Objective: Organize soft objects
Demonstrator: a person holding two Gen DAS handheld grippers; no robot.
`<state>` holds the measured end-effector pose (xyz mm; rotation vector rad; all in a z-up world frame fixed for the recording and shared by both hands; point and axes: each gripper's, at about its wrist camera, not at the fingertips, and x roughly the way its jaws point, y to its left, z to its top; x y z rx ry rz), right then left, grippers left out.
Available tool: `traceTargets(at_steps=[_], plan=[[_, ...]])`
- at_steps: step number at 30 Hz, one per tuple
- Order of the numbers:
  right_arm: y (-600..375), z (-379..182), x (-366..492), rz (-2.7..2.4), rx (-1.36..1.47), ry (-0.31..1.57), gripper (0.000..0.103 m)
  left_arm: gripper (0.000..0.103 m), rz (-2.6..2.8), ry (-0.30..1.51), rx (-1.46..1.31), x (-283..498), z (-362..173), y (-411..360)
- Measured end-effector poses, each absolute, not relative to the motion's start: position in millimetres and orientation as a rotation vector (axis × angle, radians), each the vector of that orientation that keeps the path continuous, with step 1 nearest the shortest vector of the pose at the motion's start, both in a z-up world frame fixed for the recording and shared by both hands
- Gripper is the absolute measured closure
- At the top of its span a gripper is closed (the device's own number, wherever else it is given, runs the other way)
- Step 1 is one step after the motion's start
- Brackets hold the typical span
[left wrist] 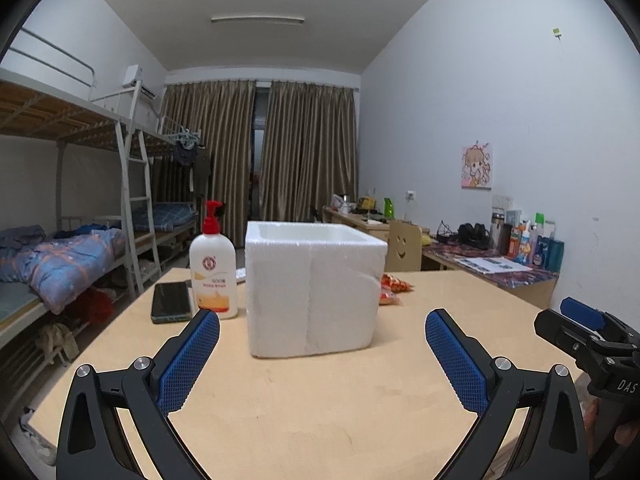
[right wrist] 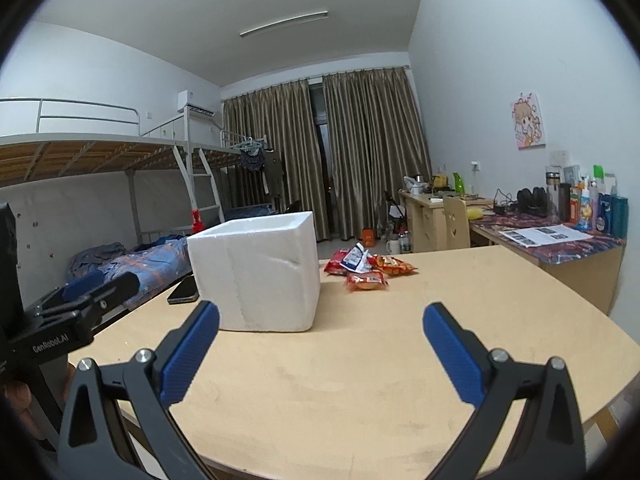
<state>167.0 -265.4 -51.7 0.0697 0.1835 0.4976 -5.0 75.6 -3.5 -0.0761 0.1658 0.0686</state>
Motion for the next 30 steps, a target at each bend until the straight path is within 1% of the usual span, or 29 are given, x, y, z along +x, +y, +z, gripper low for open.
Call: traceTargets(at_steps=[3, 14, 30], plan=[[-263.5, -54.9, 156.9, 0.493, 0.066, 0.187, 0.000, 0.000, 0.059, 0.180, -0.077, -9.0, -7.5, 75.5], [-259.0, -47.5, 130.0, 0.529, 0.063, 0.180, 0.000, 0.000, 0.065, 0.147, -0.064, -43.8, -7.1, 72.8], [-259.2, -51.2, 137.2, 0.540, 0.082, 0.195, 0.000, 0.000, 0.066, 0.167, -0.078, -36.5, -9.8, 75.9]])
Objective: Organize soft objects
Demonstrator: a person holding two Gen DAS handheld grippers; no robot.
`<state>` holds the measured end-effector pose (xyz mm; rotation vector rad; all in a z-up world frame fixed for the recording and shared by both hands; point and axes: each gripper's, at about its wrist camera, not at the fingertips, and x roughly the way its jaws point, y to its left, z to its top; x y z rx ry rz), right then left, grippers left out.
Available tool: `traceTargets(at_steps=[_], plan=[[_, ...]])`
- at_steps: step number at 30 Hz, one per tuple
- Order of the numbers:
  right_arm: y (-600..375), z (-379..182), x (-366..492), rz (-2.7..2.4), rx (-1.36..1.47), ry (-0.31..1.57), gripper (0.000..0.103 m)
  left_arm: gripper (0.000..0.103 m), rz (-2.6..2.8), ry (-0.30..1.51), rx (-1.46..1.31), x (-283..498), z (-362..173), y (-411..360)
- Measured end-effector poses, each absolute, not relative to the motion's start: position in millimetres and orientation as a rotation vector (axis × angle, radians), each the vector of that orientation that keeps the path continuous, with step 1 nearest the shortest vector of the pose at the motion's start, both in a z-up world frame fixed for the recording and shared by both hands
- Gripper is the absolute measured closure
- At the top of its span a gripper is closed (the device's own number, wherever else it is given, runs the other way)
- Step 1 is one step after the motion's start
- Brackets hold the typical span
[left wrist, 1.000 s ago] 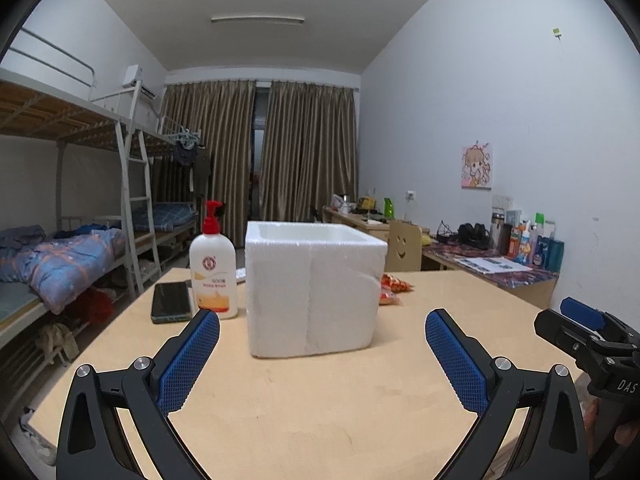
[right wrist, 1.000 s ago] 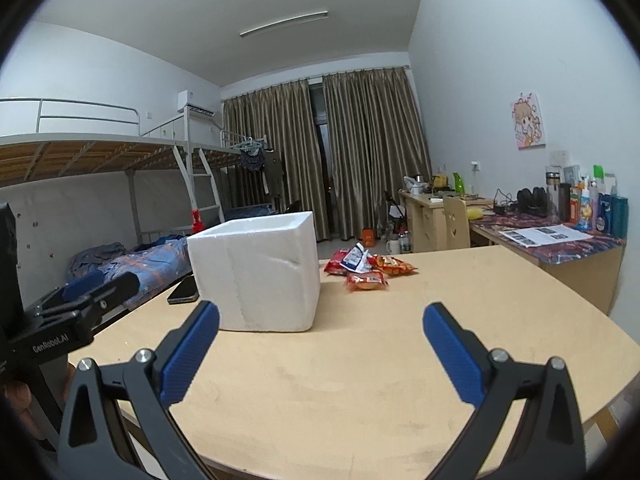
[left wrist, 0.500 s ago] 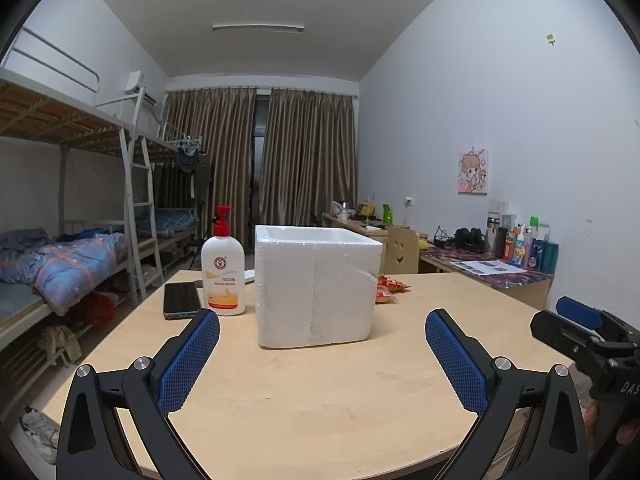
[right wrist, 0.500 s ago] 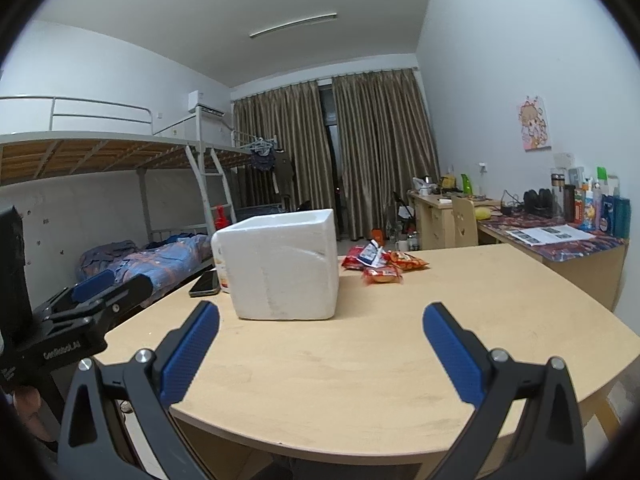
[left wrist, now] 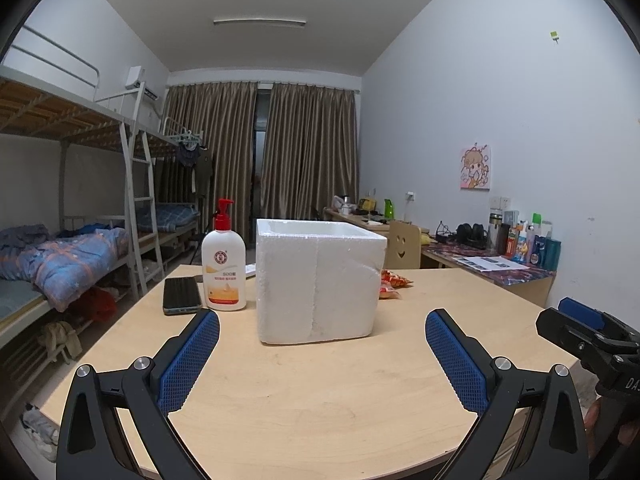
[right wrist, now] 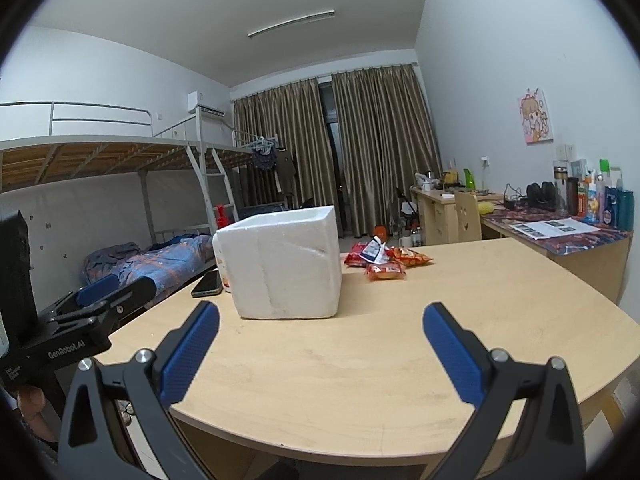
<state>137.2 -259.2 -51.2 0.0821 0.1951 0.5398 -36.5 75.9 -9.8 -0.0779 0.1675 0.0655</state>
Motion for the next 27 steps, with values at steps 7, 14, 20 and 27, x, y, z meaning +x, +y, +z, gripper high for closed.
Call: traceTargets(at_steps=[7, 14, 20, 27], plan=[[-257.7, -51.7, 138.8, 0.543, 0.075, 0.203, 0.000, 0.000, 0.066, 0.164, -0.076, -38.3, -10.1, 76.4], [-256.7, -52.5, 141.4, 0.542, 0.074, 0.206, 0.000, 0.000, 0.068, 0.157, -0.075, -40.2, -8.8, 75.9], [-255.2, -52.3, 141.5, 0.543, 0.065, 0.206, 0.000, 0.000, 0.068, 0.158, -0.075, -40.4, -8.2, 76.0], [-254.8, -52.2, 141.7, 0.545, 0.063, 0.208, 0.000, 0.000, 0.064, 0.158, -0.076, -40.6, -7.6, 76.0]])
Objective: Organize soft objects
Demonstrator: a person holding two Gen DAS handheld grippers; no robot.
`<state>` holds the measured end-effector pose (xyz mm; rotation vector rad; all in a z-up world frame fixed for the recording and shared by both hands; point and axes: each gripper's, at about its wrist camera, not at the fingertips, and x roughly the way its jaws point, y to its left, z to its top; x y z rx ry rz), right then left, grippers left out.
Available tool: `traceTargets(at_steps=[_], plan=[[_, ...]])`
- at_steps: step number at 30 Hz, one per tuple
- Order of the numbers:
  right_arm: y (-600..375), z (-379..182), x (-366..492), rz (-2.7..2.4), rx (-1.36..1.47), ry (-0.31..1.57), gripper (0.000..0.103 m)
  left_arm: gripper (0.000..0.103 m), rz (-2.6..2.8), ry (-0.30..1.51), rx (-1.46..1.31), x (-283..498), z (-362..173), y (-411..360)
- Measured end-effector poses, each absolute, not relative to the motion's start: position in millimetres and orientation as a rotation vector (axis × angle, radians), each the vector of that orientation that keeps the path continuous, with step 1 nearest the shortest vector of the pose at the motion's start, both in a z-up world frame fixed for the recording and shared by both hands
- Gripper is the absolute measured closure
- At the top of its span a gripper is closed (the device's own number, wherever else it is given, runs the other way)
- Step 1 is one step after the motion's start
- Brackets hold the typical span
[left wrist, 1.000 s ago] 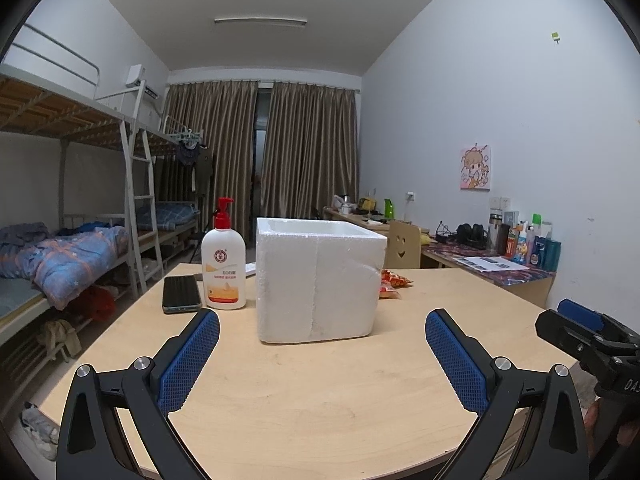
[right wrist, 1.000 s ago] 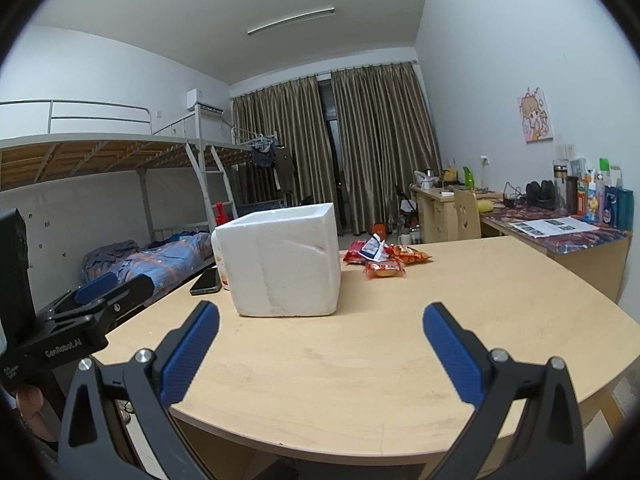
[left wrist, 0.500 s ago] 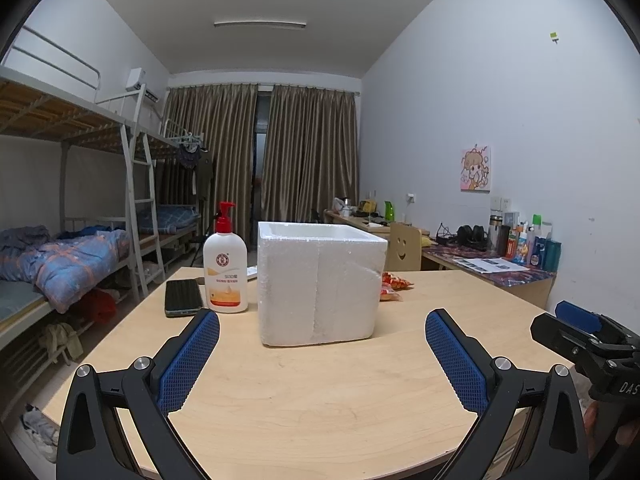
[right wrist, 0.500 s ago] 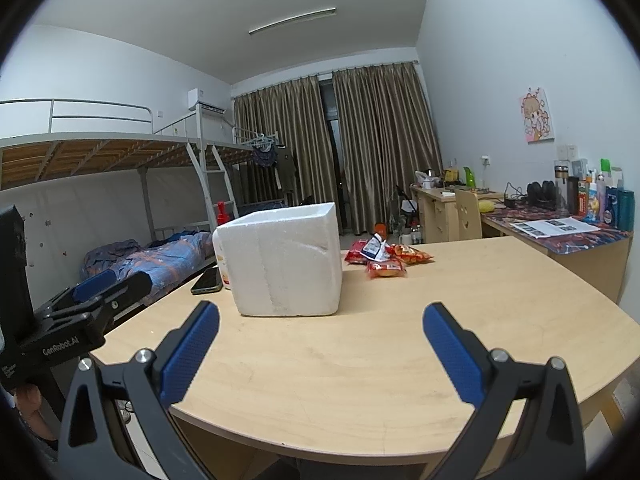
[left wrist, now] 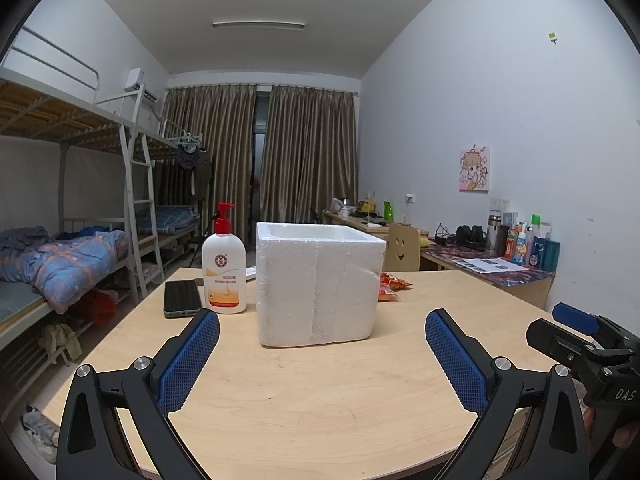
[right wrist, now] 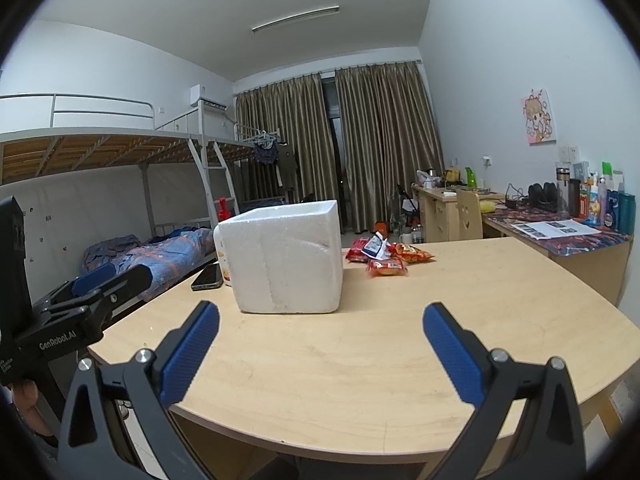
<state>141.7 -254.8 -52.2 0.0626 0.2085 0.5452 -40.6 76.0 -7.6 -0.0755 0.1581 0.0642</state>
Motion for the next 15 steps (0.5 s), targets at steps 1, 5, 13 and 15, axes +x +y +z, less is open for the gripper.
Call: traceTargets(at_steps=[1, 5, 13, 15], plan=[[-254.5, -52.6, 141.7, 0.545, 0.061, 0.210, 0.000, 0.000, 0.066, 0.159, -0.076, -40.6, -7.5, 76.1], [-253.6, -52.2, 141.0, 0.547, 0.055, 0.210, 0.000, 0.000, 0.064, 0.159, -0.076, -40.5, -7.2, 76.1], [-259.2, -51.5, 142.7, 0.548, 0.082, 0.208, 0.000, 0.000, 0.060, 0.157, -0.076, -40.7, -6.5, 74.8], [-259.2, -51.9, 142.4, 0.549, 0.081, 0.208, 0.000, 0.000, 0.065, 0.144, -0.086, -41.9, -5.7, 76.1]])
